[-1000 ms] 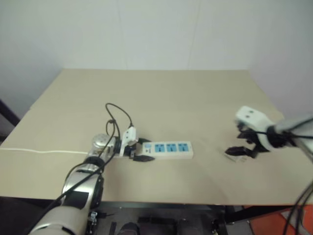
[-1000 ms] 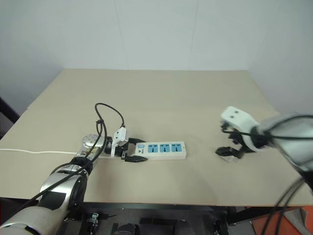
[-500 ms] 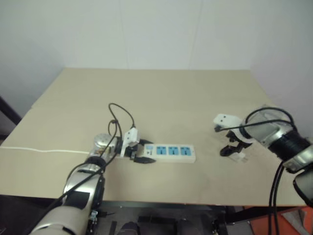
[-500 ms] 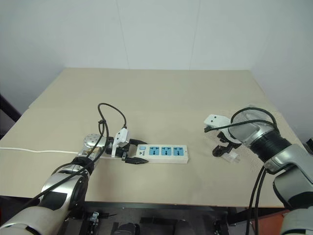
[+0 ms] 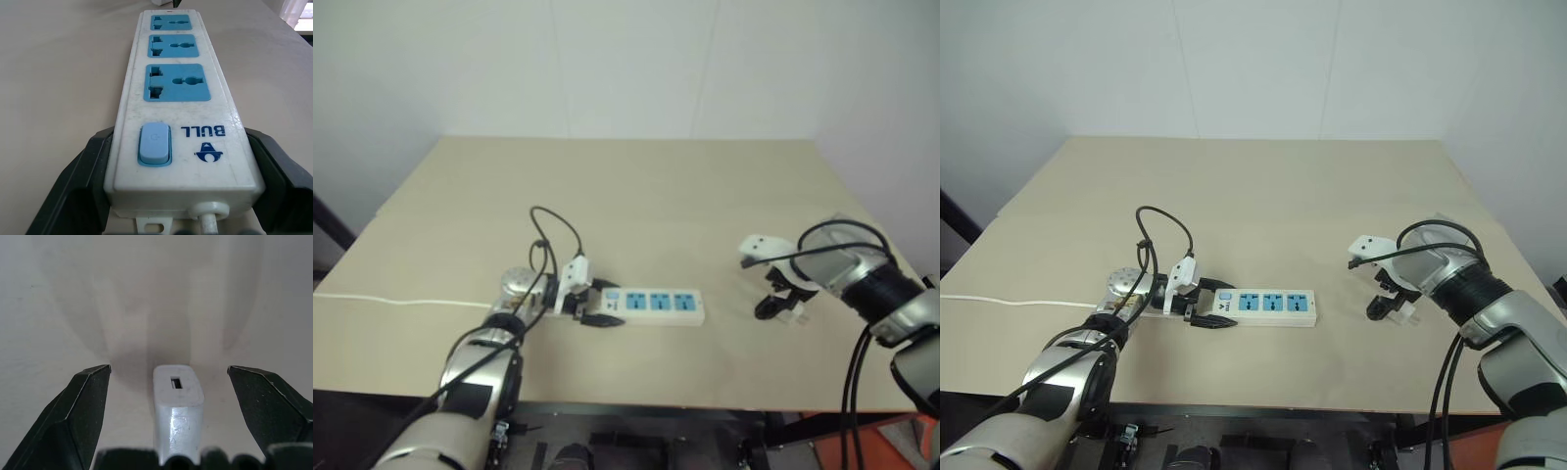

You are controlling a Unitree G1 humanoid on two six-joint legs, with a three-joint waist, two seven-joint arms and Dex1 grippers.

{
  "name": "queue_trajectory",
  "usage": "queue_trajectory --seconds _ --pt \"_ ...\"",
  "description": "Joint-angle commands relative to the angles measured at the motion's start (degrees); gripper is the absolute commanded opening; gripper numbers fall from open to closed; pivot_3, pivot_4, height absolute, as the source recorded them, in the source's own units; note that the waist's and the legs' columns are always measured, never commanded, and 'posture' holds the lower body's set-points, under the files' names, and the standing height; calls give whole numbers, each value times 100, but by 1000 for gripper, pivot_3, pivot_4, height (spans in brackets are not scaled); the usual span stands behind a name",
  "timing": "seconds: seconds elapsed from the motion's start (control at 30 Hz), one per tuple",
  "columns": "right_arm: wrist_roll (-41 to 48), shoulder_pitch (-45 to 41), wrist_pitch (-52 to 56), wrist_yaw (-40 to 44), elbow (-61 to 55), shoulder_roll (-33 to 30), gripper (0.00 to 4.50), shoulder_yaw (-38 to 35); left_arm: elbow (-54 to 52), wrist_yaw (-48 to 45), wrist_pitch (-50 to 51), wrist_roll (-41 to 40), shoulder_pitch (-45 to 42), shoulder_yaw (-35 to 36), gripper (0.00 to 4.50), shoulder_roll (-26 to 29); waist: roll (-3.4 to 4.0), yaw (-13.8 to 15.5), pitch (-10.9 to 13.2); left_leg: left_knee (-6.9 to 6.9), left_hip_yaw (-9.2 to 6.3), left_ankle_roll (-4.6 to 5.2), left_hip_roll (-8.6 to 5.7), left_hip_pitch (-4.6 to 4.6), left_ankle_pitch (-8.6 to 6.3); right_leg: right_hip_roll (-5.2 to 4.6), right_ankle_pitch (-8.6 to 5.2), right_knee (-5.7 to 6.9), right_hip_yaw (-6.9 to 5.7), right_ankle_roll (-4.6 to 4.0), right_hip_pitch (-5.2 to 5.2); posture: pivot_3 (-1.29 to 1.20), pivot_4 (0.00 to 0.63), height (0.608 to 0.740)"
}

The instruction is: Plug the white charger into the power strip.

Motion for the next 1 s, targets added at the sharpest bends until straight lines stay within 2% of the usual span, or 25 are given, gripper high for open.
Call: queue_trajectory --seconds 0.03,0.13,0.2,0.33,0.53,0.63,0.7,0.8,0.83,0.93,1.0 --pt "-127 14 45 39 68 -65 4120 -155 60 6 43 172 140 -184 3295 -23 0 -2 0 0 0 0 0 0 0 0 0 0 0 0 0 0 150 740" --pt "-40 54 118 9 122 -17 3269 -355 60 22 24 193 155 -200 3295 -16 1 -5 -1 0 0 0 0 1 0 0 0 2 0 0 0 0 150 740" --pt "-51 78 148 -24 130 1 2457 -409 59 27 13 201 159 -208 3295 -14 1 -5 -1 1 0 0 0 1 0 0 0 2 0 0 1 0 150 740" --pt "-84 152 172 -71 127 7 1171 -483 60 5 46 193 141 -208 3295 -16 2 -5 -1 2 0 0 0 1 0 0 1 2 0 -1 1 0 150 740" --pt "-91 270 166 -34 -144 -90 1119 -525 60 -6 51 199 123 -220 3295 -14 2 -5 -2 2 0 0 0 2 0 0 1 2 0 0 3 0 150 740" --pt "46 233 168 -167 -537 -75 1119 -931 60 -61 89 190 116 -222 3295 -12 3 -7 -2 2 0 0 0 2 0 0 0 2 0 0 2 0 150 740" --pt "216 306 -161 -355 -873 -26 1119 -1488 54 -99 107 177 116 -218 3295 -15 6 -12 -4 2 0 0 0 2 0 0 1 3 0 0 2 0 150 740" --pt "819 474 -346 -759 -1082 398 1119 -2806 44 -143 115 172 103 -223 3295 -11 5 -18 -4 1 -1 0 0 3 0 0 1 3 1 0 3 0 150 740" --pt "1023 646 -653 -825 -1181 492 1119 -3199 43 -151 115 170 98 -221 3295 -9 5 -13 -4 1 -2 0 0 4 0 1 1 2 -1 0 5 0 150 740" --pt "1910 1533 -2702 -677 -1417 1012 1119 -4609 33 -131 86 173 90 -234 3295 -2 -10 26 -13 0 -14 1 1 7 0 1 2 -8 -14 -1 22 0 150 740" --pt "2242 1699 -2972 -567 -1445 1251 1119 -4897 26 -140 98 143 96 -225 3295 -15 -10 6 -13 2 -14 2 -2 11 -1 -2 3 -12 -14 2 34 0 150 740"
